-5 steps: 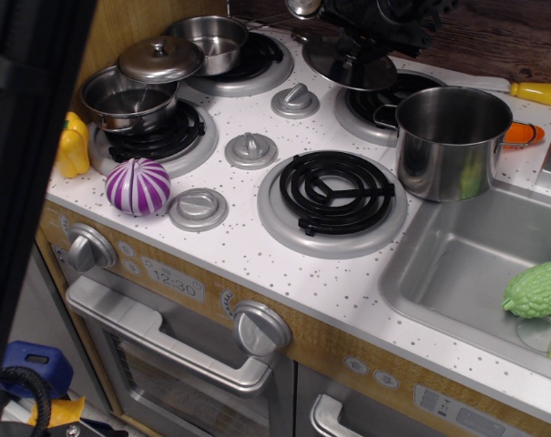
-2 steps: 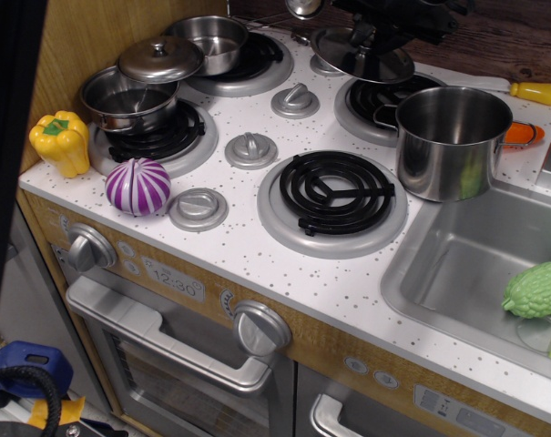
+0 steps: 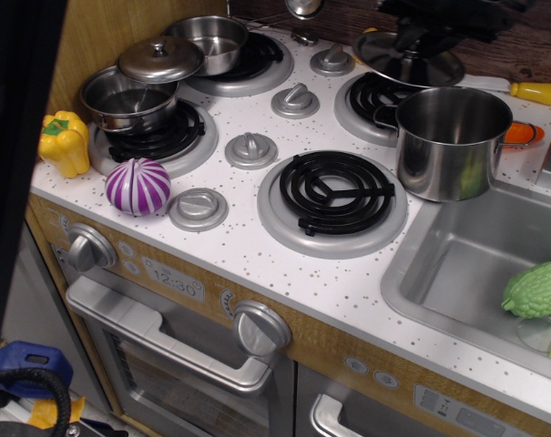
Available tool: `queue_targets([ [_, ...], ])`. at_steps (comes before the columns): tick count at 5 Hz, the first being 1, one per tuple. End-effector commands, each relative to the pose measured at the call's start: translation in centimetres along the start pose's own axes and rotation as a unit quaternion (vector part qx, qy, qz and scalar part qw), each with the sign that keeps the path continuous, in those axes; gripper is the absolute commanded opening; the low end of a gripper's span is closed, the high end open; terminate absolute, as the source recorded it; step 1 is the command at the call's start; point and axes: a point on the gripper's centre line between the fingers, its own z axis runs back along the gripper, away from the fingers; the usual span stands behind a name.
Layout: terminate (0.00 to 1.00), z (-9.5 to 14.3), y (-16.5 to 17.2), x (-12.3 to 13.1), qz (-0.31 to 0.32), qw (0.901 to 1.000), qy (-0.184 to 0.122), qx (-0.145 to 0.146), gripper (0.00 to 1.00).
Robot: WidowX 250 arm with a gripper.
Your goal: Put lid on pot or pan
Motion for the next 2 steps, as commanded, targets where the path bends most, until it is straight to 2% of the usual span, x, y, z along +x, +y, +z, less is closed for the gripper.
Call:
queue_targets([
  [1, 0.00, 3.4, -2.1, 1.0, 0.052, 0.9979, -0.028, -0.026, 0.00],
  [2, 1.00, 3.3, -3.7, -0.8, 0.076, 0.9965, -0.025, -0.027, 0.00],
])
